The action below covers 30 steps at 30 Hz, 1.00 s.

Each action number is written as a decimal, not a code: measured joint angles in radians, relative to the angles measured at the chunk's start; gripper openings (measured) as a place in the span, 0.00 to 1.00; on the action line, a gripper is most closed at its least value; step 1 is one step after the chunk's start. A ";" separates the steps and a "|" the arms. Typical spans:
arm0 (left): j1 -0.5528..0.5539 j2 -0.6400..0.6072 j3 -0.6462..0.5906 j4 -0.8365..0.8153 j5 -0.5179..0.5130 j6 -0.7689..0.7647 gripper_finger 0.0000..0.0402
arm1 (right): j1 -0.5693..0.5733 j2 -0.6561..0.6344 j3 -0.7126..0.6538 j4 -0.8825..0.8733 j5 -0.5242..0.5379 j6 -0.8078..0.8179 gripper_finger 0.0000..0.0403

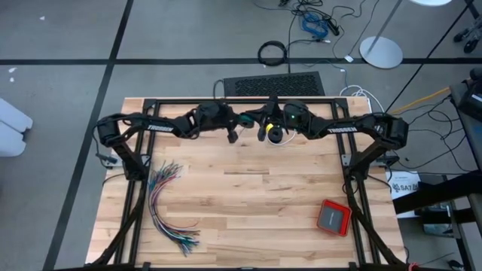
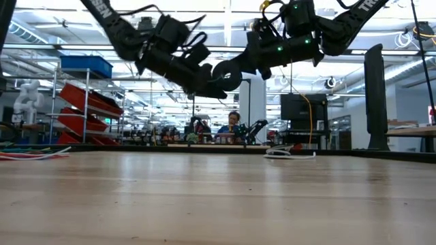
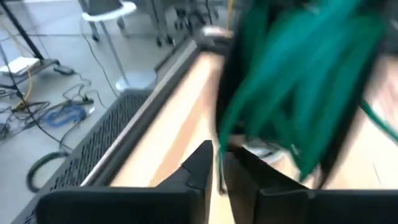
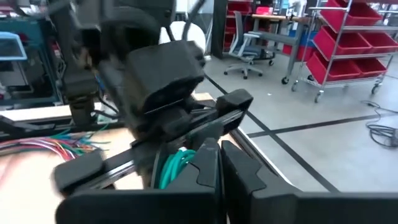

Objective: Coil cords
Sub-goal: Coil the green wire onto the spool

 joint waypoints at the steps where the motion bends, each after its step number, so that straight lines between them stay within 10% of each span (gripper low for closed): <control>1: 0.010 0.003 -0.021 0.050 0.011 -0.024 0.12 | 0.000 0.000 0.000 0.007 0.000 0.005 0.00; 8: 0.018 0.019 -0.113 0.241 0.047 -0.130 0.26 | -0.007 0.015 0.000 0.054 0.027 0.034 0.00; 30: -0.008 0.211 -0.117 0.301 -0.108 -0.333 0.27 | -0.028 0.352 0.089 0.234 0.183 0.208 0.00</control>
